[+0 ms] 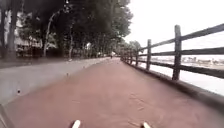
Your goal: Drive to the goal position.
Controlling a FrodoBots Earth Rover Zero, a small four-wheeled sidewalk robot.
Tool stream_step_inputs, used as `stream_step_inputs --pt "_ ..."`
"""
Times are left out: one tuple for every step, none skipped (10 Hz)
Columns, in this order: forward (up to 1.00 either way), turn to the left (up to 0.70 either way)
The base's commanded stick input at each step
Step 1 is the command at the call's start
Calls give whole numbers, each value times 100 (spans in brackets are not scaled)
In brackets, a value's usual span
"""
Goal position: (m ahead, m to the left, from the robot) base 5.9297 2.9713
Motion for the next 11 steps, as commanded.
stream_step_inputs --pt "70 0" --pt "70 0" --pt "70 0" --pt "70 0" --pt "70 0" --pt "70 0" --pt "70 0" --pt "70 0" --pt "70 0" --pt "70 0" --pt "70 0"
